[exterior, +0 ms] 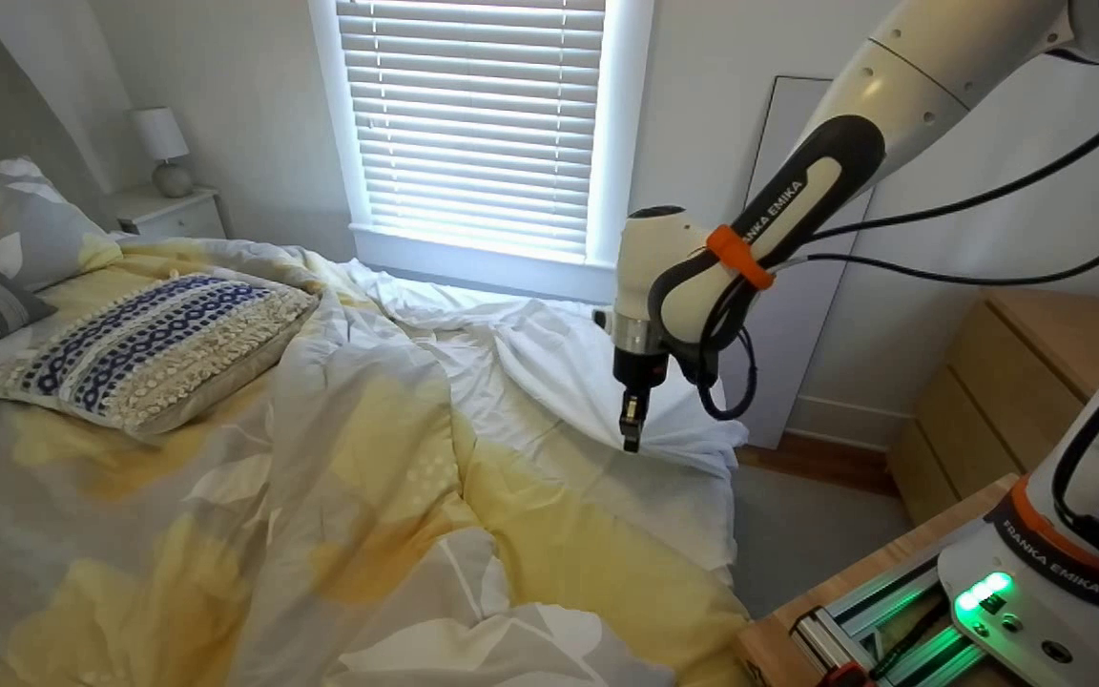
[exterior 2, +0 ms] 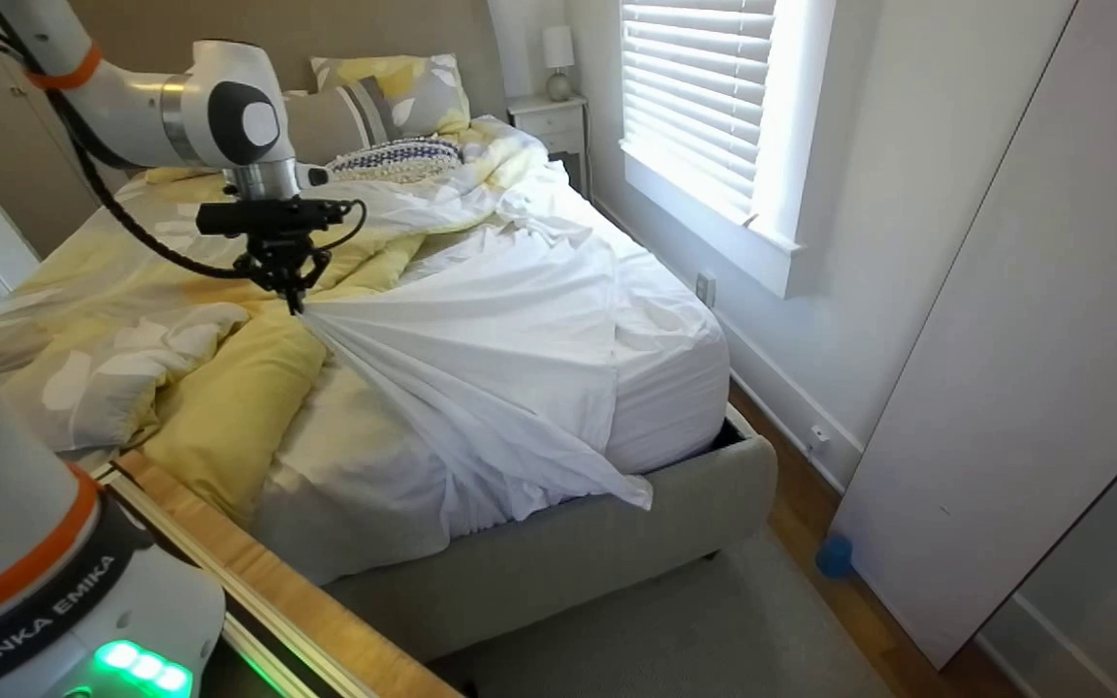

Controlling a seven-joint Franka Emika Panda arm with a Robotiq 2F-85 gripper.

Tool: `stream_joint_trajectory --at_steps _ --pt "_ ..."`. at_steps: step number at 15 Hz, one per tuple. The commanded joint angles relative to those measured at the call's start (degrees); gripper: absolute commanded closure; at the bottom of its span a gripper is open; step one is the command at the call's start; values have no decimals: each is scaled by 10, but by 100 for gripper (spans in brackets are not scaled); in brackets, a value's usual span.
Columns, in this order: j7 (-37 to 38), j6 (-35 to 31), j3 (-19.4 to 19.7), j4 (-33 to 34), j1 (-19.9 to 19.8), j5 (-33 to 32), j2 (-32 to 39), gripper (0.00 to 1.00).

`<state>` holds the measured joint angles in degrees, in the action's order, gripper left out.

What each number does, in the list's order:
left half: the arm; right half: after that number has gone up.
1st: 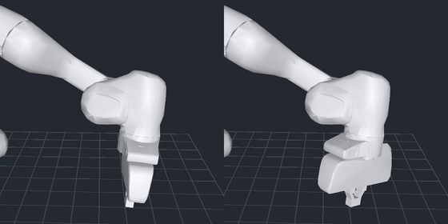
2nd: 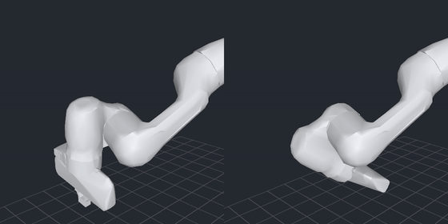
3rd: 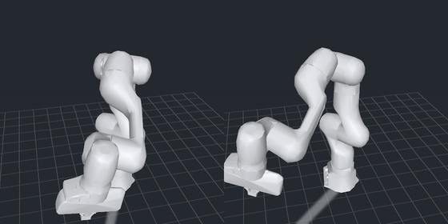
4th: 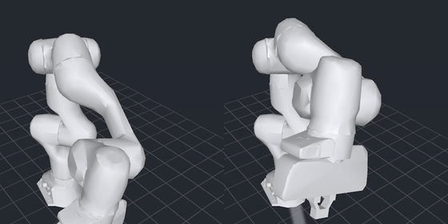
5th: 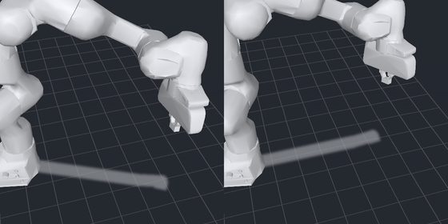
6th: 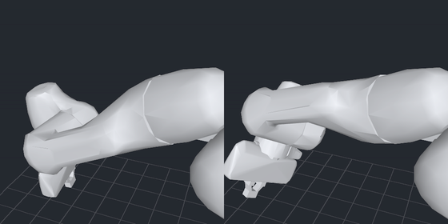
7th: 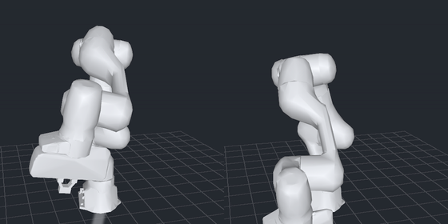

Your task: Pull the white bed sheet backwards

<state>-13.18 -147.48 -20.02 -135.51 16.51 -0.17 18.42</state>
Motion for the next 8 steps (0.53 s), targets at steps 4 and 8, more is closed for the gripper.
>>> stream_joint_trajectory --at_steps 4,8 --pt "4 32 -14 50 57 -69 39 99" --pt "1 38 -13 74 68 -87 63 99"
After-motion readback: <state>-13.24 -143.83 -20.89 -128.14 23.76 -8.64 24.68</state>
